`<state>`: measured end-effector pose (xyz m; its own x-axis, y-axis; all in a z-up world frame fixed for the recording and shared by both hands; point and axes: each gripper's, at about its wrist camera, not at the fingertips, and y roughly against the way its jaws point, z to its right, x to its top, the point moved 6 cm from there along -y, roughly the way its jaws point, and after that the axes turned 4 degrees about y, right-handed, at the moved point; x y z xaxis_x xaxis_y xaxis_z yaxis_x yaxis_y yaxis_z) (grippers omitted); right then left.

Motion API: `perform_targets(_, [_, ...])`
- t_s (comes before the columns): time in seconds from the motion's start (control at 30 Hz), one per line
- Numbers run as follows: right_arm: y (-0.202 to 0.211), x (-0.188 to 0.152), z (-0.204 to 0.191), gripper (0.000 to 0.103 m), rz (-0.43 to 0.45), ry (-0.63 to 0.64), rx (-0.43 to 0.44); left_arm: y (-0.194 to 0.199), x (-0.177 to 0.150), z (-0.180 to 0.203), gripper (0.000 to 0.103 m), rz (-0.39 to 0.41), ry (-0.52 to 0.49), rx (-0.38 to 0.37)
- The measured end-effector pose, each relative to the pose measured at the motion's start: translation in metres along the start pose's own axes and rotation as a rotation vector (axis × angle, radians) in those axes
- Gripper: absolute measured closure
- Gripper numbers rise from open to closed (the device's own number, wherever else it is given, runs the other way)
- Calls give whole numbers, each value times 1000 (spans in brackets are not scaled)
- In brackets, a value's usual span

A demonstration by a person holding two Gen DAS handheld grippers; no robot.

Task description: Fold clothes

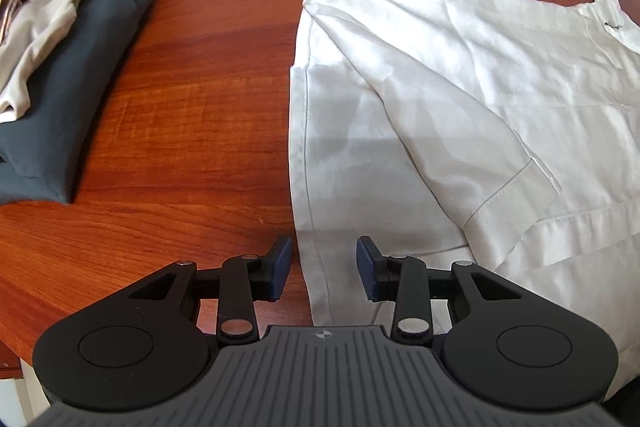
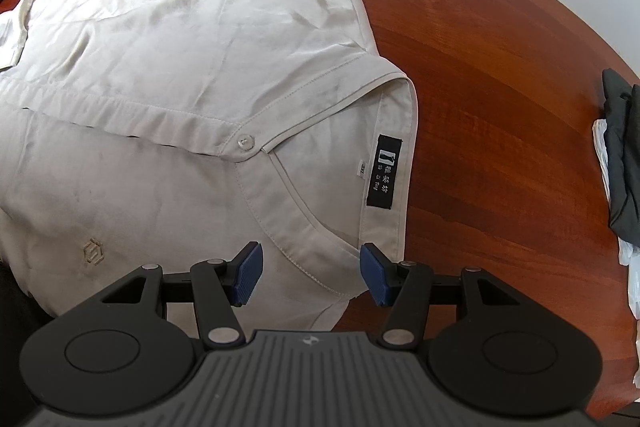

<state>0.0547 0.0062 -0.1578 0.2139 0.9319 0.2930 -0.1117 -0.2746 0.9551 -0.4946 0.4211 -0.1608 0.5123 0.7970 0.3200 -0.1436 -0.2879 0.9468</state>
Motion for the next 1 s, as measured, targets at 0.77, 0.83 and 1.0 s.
perform_targets(0.77, [-19,11,5,48,-85,103,85,2,-17,6,101,-26,-23,36])
perform_targets(0.83, [-20,10,5,61,-102,112,102,2,-17,8,101,-24,-39,45])
perform_targets(1.0, [-22,8,7,91,-141,136,136,2,-17,12,102,-28,-67,61])
